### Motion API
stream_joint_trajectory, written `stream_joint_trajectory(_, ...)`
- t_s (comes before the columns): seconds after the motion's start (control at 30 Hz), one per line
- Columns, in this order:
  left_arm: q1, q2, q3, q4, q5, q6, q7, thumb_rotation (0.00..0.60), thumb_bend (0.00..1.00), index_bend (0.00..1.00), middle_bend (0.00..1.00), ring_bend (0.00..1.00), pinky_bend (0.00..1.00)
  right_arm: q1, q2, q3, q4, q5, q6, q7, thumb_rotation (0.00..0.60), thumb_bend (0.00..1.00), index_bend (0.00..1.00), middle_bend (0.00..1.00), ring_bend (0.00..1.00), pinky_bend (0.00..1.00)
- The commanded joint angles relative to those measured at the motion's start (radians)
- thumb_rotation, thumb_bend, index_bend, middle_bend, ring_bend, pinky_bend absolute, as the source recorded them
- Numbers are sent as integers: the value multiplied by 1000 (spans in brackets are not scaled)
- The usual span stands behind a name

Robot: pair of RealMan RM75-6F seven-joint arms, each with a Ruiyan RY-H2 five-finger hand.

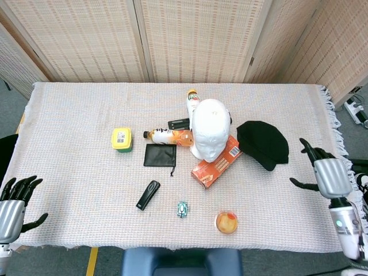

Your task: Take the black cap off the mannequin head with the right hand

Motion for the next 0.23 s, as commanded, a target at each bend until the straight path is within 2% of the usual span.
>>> stream_joint_trajectory(0.03, -1, -4, -2, 0, -1, 1, 5, 600, 211, 187, 161, 155, 93, -118, 42, -68, -47, -77, 137, 21, 466, 86, 96, 313, 273, 451)
stream_joint_trajectory(0.13, -2, -11, -5, 0, -2, 4, 6, 600, 211, 186, 161, 155, 93, -180, 43, -99, -50, -106, 206, 31, 463, 85, 121, 313, 273, 451)
stream_joint_trajectory(0.23, -5, -18, -6, 1, -1, 0, 9, 600, 211, 187, 162, 156, 93, -217, 45, -120, -55, -117, 230, 33, 464, 85, 133, 313, 273, 451)
